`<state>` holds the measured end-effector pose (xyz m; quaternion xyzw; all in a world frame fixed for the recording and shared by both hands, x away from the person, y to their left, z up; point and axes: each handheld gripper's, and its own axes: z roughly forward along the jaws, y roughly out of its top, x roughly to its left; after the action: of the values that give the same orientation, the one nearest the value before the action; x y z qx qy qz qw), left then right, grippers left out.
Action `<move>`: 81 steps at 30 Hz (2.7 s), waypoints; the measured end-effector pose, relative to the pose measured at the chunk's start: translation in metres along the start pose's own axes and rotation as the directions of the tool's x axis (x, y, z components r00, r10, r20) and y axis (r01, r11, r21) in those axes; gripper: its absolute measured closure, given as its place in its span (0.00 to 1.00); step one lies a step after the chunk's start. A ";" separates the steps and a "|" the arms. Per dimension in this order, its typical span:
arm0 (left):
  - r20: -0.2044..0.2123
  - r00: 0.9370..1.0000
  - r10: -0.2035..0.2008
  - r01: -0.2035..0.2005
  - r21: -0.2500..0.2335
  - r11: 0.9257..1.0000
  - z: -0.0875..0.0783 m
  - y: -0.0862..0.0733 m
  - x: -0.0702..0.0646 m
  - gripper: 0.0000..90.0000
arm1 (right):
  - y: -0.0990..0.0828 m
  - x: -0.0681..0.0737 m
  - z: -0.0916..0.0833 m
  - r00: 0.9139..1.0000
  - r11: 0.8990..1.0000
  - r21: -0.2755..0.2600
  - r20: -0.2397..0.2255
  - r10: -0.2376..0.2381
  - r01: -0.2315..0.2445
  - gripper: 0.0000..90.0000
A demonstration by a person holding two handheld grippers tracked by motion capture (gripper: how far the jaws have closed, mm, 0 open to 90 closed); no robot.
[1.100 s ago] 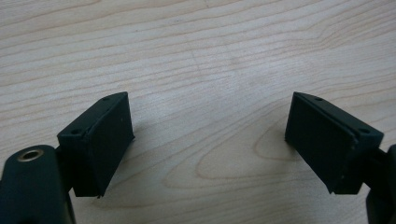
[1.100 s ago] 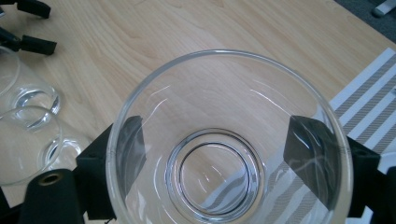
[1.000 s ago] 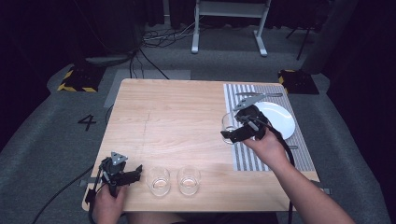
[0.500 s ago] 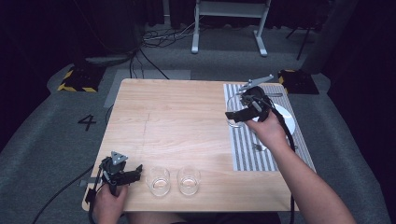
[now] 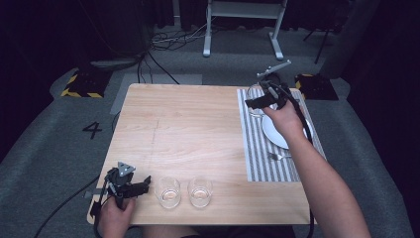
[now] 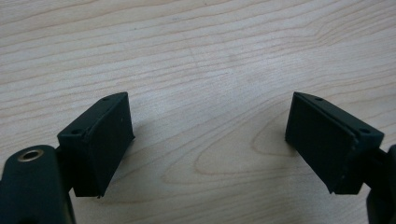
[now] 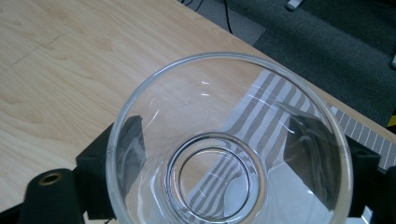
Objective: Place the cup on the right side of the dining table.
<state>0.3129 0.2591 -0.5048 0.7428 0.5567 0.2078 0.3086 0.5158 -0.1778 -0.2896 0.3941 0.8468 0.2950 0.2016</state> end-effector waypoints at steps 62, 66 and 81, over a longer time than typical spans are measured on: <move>-0.001 1.000 0.000 0.000 0.003 1.000 0.002 0.003 0.001 0.17 | -0.028 -0.070 0.169 0.951 0.946 0.119 0.109 0.289 -0.301 0.21; -0.002 1.000 0.000 0.000 0.003 1.000 0.002 0.003 0.001 0.17 | -0.031 -0.073 0.175 0.947 0.944 0.115 0.117 0.298 -0.311 0.21; -0.002 1.000 -0.001 0.001 0.004 1.000 0.003 0.003 0.001 0.17 | -0.041 -0.076 0.181 0.937 0.930 0.122 0.095 0.337 -0.347 0.19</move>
<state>0.3171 0.2588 -0.5045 0.7429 0.5577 0.2076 0.3066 0.6438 -0.1971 -0.4429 0.5590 0.7755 0.2522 0.1502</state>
